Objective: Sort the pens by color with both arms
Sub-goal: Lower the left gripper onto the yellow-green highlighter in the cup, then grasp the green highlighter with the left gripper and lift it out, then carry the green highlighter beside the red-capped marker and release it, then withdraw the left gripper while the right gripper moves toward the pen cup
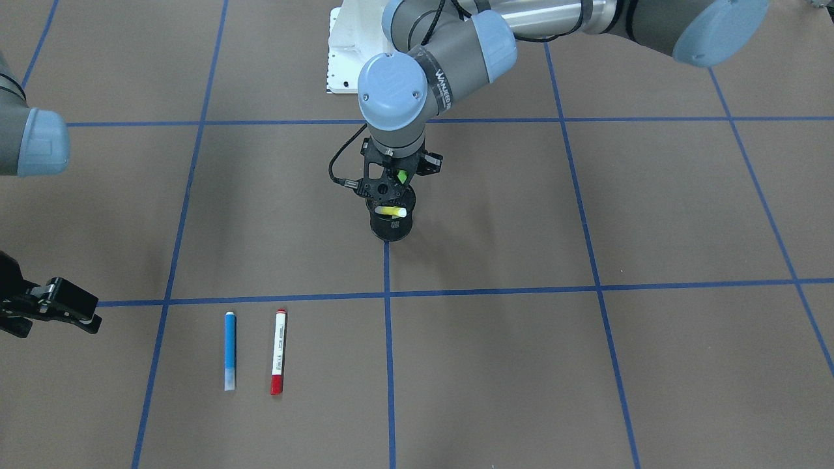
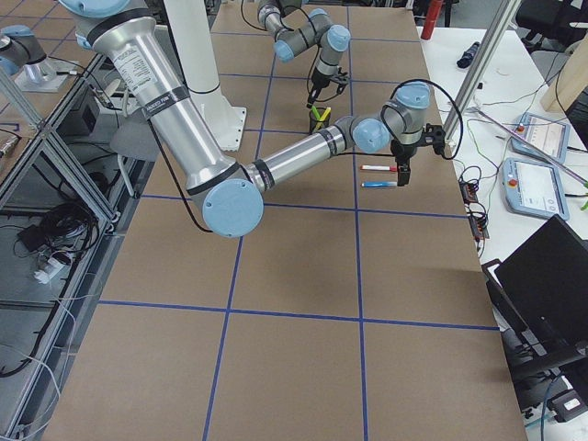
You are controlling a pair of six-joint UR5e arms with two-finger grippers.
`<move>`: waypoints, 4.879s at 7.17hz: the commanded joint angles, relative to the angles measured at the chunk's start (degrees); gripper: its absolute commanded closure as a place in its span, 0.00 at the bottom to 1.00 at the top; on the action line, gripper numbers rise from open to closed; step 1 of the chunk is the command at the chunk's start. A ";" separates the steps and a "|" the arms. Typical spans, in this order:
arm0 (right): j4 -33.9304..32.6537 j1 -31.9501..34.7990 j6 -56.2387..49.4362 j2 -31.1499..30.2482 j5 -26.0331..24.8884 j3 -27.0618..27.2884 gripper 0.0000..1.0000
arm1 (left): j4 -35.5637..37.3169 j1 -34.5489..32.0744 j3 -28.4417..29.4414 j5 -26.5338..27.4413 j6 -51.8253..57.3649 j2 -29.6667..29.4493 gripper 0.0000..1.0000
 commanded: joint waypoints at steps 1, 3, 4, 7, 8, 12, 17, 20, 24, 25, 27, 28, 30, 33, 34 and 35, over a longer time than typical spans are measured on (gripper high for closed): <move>0.01 0.00 0.00 0.08 -0.01 -0.03 0.01 | 6.35 -0.17 -7.41 0.02 0.17 -0.04 1.00; 0.10 0.00 0.00 0.16 -0.01 -0.03 0.01 | 10.84 -1.92 -14.35 -0.06 -0.09 -0.21 1.00; 0.10 0.00 0.09 0.16 -0.01 -0.03 0.01 | 11.73 -3.85 -16.65 -0.15 -0.18 -0.30 1.00; 0.36 0.00 0.35 0.25 -0.01 0.06 0.01 | 3.53 -5.89 -16.68 4.56 -13.41 0.13 1.00; 0.36 -0.09 0.44 0.25 -0.01 -0.03 0.01 | -2.09 -5.80 -13.97 7.46 -18.24 -0.04 1.00; 0.54 -0.09 0.53 0.16 -0.01 0.06 0.01 | -24.32 -5.80 2.52 12.15 -26.27 -2.31 1.00; 0.71 -0.44 0.71 -0.01 -0.10 0.06 0.01 | -45.89 -2.65 33.04 26.52 -28.93 -14.71 1.00; 0.71 -0.70 0.71 -0.01 -0.19 -0.03 0.01 | -49.94 1.12 37.27 32.93 -25.08 -14.89 1.00; 0.80 -0.88 0.71 -0.01 -0.45 -0.12 0.01 | -51.63 2.02 38.44 33.42 -24.70 -15.33 0.68; 0.71 -0.97 0.71 -0.01 -0.45 -0.12 0.01 | -51.63 2.11 38.44 33.42 -24.70 -15.33 0.27; 0.80 -1.14 0.79 -0.01 -0.45 -0.12 0.01 | -51.63 2.11 38.35 33.42 -24.70 -15.33 0.01; 0.80 -1.14 0.80 -0.01 -0.45 -0.03 0.01 | -51.63 2.02 37.83 33.42 -24.70 -15.33 0.01; 0.80 -1.23 0.80 -0.01 -0.45 -0.03 0.01 | -51.02 1.50 34.33 32.90 -23.65 -15.33 0.01; 0.80 -1.23 0.80 0.08 -0.45 0.32 0.01 | -36.23 -2.44 24.85 23.46 -23.48 -14.98 0.01; 0.63 -1.23 0.97 0.42 -0.54 0.58 0.01 | -30.25 -4.72 20.64 19.05 -21.47 -14.11 0.01; 0.54 -2.01 2.62 0.95 -2.71 1.02 0.00 | -24.36 -6.92 15.37 16.14 -17.88 -11.93 0.01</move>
